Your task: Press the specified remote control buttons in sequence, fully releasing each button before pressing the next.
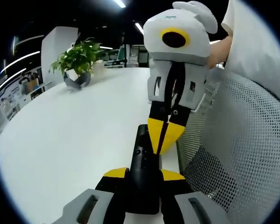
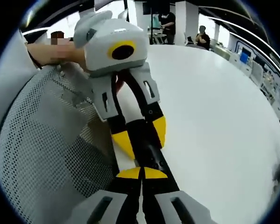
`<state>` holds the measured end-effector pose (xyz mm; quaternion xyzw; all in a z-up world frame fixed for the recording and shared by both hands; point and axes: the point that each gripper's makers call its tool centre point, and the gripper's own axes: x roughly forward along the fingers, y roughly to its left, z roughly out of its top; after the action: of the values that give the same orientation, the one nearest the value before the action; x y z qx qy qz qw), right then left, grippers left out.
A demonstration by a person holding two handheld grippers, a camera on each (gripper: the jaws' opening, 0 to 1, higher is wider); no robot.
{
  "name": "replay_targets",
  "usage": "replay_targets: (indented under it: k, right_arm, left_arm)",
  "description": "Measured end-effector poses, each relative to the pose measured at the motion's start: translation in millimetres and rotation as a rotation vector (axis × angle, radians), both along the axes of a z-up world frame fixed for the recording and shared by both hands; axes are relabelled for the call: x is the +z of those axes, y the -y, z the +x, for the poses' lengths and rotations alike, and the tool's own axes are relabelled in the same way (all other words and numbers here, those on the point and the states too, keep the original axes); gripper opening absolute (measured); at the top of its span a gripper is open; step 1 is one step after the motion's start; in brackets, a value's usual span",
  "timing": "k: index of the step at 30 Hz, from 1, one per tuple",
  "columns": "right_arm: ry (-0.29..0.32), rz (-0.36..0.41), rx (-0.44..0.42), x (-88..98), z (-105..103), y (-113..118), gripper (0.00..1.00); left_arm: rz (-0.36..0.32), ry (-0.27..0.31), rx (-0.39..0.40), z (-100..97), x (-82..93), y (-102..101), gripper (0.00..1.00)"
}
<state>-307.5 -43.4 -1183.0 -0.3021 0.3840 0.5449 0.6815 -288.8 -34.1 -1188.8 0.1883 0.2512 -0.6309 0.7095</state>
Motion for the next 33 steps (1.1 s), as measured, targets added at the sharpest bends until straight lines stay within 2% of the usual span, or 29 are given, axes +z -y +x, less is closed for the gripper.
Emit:
replay_targets:
  k: [8,12,14,20,21,22,23,25,28,33]
  right_arm:
    - [0.019,-0.012,-0.005,-0.2,0.5,-0.1,0.0]
    - [0.074,-0.033,0.001,1.6,6.6,1.3,0.0]
    - [0.064,-0.029,0.002,0.4,7.1,0.8,0.0]
    - [-0.03,-0.022,-0.014,-1.6,2.2,-0.3,0.0]
    - [-0.013,-0.035,0.02,-1.8,1.2,-0.2,0.0]
    - [0.035,-0.063,0.069,-1.5,1.7,0.0,0.0]
    - [0.056,-0.07,0.08,-2.2,1.1,-0.3,0.0]
    - [0.059,-0.065,0.058,-3.1,-1.5,-0.6,0.0]
    - [0.037,-0.028,0.022,-2.2,0.7,-0.1,0.0]
    - [-0.015,0.077,-0.036,1.1,1.7,0.1,0.0]
  left_arm:
    - [-0.004,-0.005,0.002,-0.1,0.1,0.1,0.25]
    - [-0.006,-0.009,0.004,0.1,0.1,0.0,0.25]
    - [-0.005,-0.005,0.001,0.0,-0.1,0.0,0.25]
    - [-0.001,0.0,-0.005,-0.8,-0.3,0.2,0.25]
    - [0.0,0.003,-0.009,-1.1,-0.2,0.2,0.25]
    - [-0.001,-0.001,-0.007,-1.0,-0.2,0.2,0.25]
    - [-0.001,0.0,-0.006,-0.9,-0.2,0.1,0.25]
    - [-0.001,0.0,-0.006,-1.0,-0.2,0.2,0.25]
    - [0.0,0.0,-0.007,-1.1,-0.1,0.3,0.25]
    - [-0.003,-0.002,-0.006,-1.2,0.4,0.4,0.25]
